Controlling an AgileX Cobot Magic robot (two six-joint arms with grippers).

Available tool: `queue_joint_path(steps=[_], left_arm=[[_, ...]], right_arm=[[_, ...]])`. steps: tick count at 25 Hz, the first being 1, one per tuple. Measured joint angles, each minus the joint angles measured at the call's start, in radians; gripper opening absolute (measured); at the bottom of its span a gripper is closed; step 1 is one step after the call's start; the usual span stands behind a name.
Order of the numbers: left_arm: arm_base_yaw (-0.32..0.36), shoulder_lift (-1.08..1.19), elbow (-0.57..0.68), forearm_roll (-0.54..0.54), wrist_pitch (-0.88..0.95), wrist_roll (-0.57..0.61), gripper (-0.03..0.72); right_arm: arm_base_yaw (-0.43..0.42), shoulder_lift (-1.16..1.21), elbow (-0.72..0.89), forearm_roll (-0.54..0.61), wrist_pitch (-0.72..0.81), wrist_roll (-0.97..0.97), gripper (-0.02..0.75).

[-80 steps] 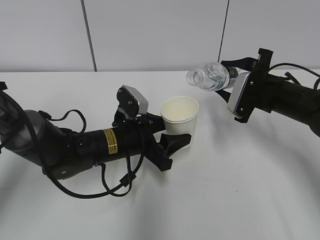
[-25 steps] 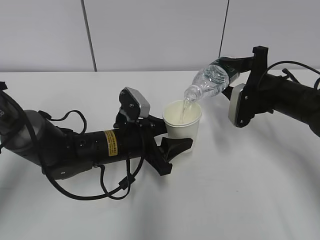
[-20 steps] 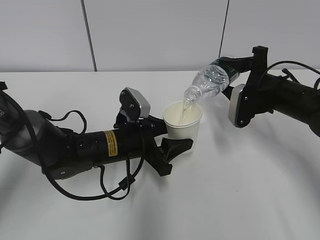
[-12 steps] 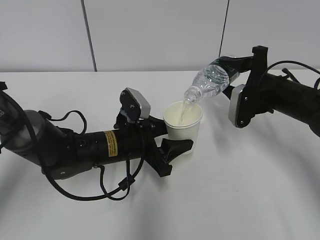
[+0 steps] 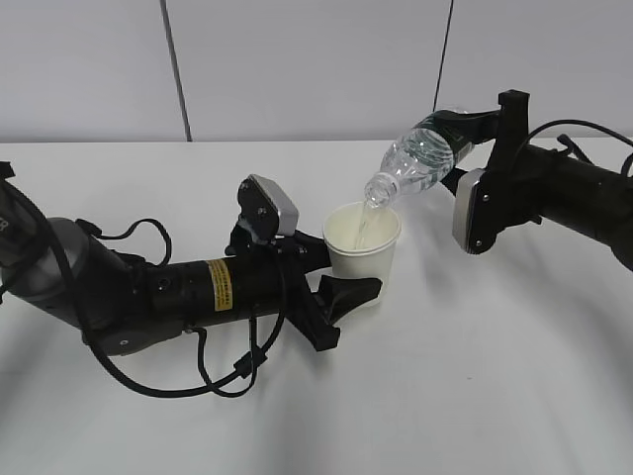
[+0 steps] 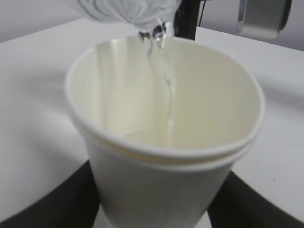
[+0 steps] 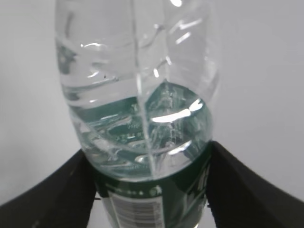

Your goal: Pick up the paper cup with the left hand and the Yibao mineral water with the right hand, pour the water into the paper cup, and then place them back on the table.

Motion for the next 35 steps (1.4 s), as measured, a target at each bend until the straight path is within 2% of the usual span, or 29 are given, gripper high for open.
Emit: queue_joint_path(steps=[24, 35], left_arm=[[0.000, 0.000, 0.000, 0.004, 0.012, 0.000, 0.409], [0.000, 0.000, 0.000, 0.003, 0.013, 0.000, 0.409]], right_arm=[[0.000, -0.002, 0.000, 0.007, -0.034, -0.020, 0.490], [0.000, -0.002, 0.000, 0.007, -0.034, 0.073, 0.490]])
